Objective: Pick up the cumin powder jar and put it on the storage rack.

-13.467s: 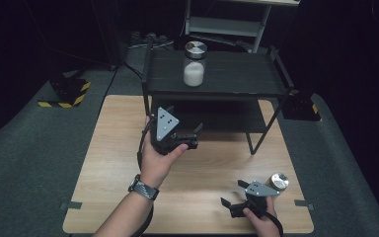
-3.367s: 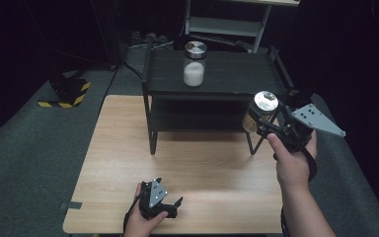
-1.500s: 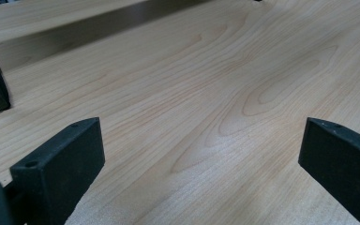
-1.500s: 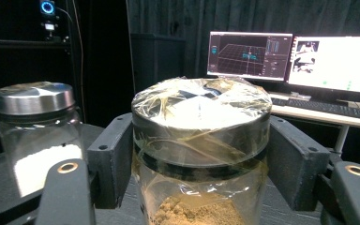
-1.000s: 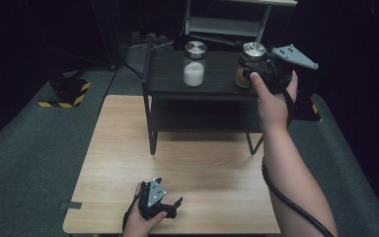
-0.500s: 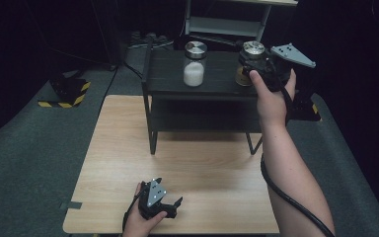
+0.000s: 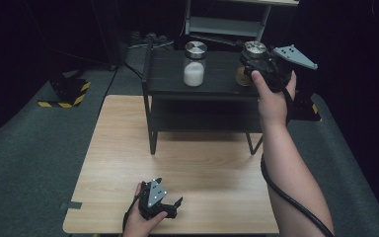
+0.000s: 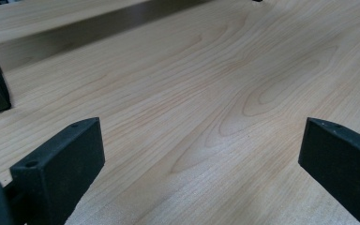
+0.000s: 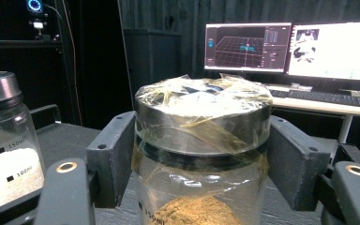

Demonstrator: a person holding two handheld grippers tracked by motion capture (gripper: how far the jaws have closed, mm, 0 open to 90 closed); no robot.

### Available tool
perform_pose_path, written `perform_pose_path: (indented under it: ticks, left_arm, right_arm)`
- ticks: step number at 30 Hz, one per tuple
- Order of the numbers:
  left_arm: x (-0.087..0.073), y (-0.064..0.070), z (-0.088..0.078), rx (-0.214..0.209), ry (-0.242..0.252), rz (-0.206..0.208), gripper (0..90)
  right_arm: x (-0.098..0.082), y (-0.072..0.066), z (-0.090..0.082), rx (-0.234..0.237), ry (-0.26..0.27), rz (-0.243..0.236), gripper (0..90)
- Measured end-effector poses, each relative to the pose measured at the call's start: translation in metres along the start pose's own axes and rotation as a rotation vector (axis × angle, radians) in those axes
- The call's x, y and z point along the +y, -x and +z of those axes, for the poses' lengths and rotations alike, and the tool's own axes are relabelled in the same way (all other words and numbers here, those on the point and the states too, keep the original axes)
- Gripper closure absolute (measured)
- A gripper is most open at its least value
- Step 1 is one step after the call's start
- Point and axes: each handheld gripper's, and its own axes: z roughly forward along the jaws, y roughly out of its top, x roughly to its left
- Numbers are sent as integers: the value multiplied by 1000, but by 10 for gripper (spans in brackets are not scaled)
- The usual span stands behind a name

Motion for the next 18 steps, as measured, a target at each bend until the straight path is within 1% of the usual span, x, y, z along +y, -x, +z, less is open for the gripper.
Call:
perform_pose_path:
  ticks: [6, 9, 16, 18]
  left_arm:
    - [0, 0, 0, -1, 0, -3, 9]
    - [0, -1, 0, -4, 2, -5, 9]
    - [0, -1, 0, -5, 1, 0, 9]
    - [0, -1, 0, -5, 2, -2, 9]
  right_arm:
    - [2, 0, 0, 0, -9, 2, 317]
    - [3, 0, 0, 0, -12, 11, 316]
    - [10, -1, 0, -3, -38, 3, 312]
    - [11, -1, 0, 1, -42, -4, 296]
